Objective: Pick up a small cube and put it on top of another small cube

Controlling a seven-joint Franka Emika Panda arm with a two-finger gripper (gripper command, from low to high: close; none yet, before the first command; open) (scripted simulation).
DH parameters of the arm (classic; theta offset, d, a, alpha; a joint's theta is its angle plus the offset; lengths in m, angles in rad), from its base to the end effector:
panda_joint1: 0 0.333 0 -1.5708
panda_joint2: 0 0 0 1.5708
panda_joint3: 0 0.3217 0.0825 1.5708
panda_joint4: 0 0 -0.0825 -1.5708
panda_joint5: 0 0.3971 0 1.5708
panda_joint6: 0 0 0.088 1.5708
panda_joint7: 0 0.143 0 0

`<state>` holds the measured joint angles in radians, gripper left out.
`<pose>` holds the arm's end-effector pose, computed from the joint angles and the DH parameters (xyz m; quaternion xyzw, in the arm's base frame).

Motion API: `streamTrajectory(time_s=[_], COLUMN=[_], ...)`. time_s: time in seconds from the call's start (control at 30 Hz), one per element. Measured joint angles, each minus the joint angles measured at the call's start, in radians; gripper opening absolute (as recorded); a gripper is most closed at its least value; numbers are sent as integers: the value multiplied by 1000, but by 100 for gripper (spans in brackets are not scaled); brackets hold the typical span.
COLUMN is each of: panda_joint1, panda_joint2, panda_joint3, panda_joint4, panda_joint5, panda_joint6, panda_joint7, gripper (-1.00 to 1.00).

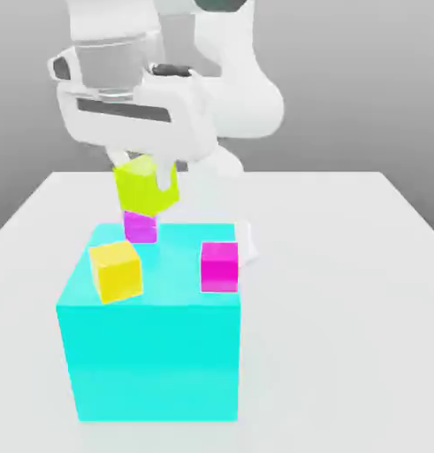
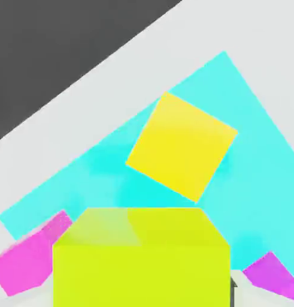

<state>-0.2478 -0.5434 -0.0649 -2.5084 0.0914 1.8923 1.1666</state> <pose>0.3649 -0.1072 0.4260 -0.7296 0.6803 0.0585 0.0386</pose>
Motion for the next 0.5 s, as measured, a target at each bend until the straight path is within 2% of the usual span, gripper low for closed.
streamTrajectory(time_s=[0.07,0.23,0.4,0.43,0.5], panda_joint1=[-26,-126,-152,-154,-154], panda_joint2=[-72,-254,-243,-236,-236], panda_joint3=[-12,54,77,79,79], panda_joint4=[-29,-195,-350,-367,-367], panda_joint5=[7,-59,-75,-74,-74], panda_joint6=[-39,0,180,204,204], panda_joint7=[28,183,222,221,221], gripper=[-100,-100,-100,100,100])
